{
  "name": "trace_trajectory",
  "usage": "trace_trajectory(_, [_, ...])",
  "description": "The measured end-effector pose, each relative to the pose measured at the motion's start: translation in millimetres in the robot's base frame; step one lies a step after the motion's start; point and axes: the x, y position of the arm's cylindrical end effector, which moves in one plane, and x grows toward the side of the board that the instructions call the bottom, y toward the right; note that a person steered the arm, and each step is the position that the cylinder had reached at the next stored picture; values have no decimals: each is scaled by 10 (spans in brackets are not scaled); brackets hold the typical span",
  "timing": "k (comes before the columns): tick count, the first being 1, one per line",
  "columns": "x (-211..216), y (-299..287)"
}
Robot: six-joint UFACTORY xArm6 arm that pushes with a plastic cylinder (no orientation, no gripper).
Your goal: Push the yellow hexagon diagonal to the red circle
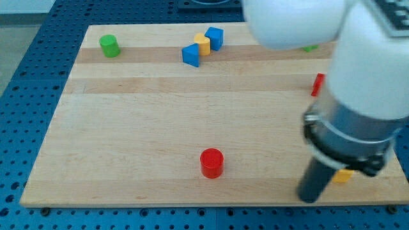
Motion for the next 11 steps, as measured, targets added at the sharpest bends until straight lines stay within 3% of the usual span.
trace_trajectory(1, [-221, 729])
trace_trajectory(3, [-221, 701])
trace_trajectory(5, [-827, 512])
trace_trajectory(6, [-800, 569])
trace_trajectory(8, [-1373, 853])
trace_trajectory(11, [-1189, 532])
